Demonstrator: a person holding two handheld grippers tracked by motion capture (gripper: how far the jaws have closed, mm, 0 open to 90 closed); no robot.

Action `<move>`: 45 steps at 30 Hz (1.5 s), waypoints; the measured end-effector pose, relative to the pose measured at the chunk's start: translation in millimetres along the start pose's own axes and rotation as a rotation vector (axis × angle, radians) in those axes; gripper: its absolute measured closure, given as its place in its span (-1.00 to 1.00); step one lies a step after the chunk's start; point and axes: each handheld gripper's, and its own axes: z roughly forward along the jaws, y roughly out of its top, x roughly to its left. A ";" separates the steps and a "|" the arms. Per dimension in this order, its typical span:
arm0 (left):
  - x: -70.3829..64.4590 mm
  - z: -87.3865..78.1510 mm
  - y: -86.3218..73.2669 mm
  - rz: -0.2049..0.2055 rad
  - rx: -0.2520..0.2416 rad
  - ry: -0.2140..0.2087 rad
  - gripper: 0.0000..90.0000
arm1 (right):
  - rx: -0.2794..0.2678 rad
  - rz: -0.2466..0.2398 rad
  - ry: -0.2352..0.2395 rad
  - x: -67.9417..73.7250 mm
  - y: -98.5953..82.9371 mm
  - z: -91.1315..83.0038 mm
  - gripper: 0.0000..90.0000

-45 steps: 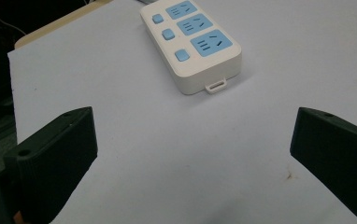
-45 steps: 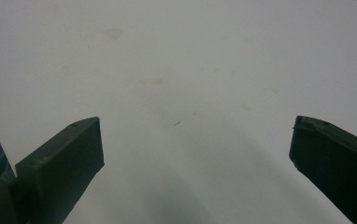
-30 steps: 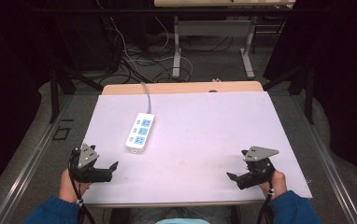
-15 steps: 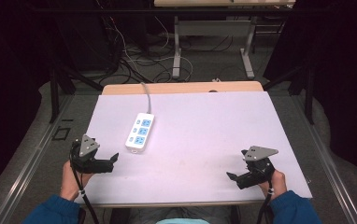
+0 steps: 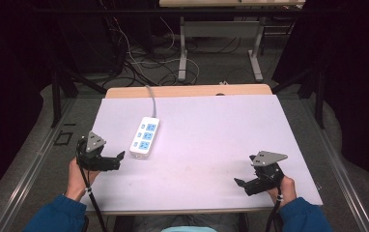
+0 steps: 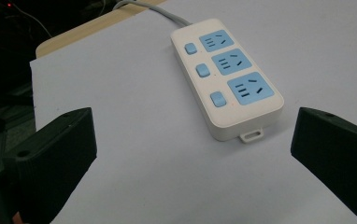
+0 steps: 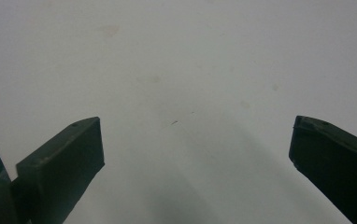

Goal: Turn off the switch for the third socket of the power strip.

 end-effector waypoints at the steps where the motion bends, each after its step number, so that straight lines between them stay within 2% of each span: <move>1: 0.0 1.7 0.5 -0.010 -0.001 -0.004 -1.00 | -0.001 -0.001 -0.002 0.1 0.0 0.0 -0.94; 4: 1.1 4.8 3.0 -0.019 0.004 -0.006 -1.00 | -0.001 0.000 -0.001 0.1 0.1 0.2 -0.94; 8: 3.6 8.9 6.8 -0.006 0.002 0.006 -1.00 | 0.000 -0.004 0.001 0.2 0.1 0.2 -0.94; 9: 3.9 9.9 7.6 -0.009 0.006 -0.005 -1.00 | 0.000 0.000 -0.002 0.3 0.2 0.4 -0.94; 14: 4.4 15.5 11.1 -0.006 0.011 -0.001 -1.00 | -0.003 -0.001 -0.004 0.2 0.1 0.6 -0.94; 15: 3.8 17.5 12.2 -0.012 0.021 -0.018 -1.00 | -0.004 0.000 -0.005 0.2 0.1 0.6 -0.94; 19: 3.7 20.8 13.5 -0.018 0.018 -0.021 -1.00 | -0.006 -0.008 -0.006 -0.1 0.2 1.0 -0.94; 20: 4.5 21.6 14.2 -0.009 0.018 -0.013 -1.00 | -0.003 0.000 -0.003 0.4 0.2 0.9 -0.94; 26: 4.1 29.1 18.4 -0.017 0.023 -0.029 -1.00 | -0.005 -0.010 -0.003 -0.7 0.3 1.1 -0.93; 29: 4.9 31.7 20.2 -0.001 0.034 -0.025 -1.00 | -0.002 0.002 -0.003 0.2 0.1 0.7 -0.93; 37: 5.4 37.3 23.5 -0.008 0.034 -0.030 -1.00 | -0.003 -0.003 -0.003 -0.2 0.2 0.8 -0.93; 45: 3.7 45.0 28.0 -0.010 0.043 -0.050 -1.00 | -0.003 0.004 -0.005 -0.1 0.1 0.8 -0.93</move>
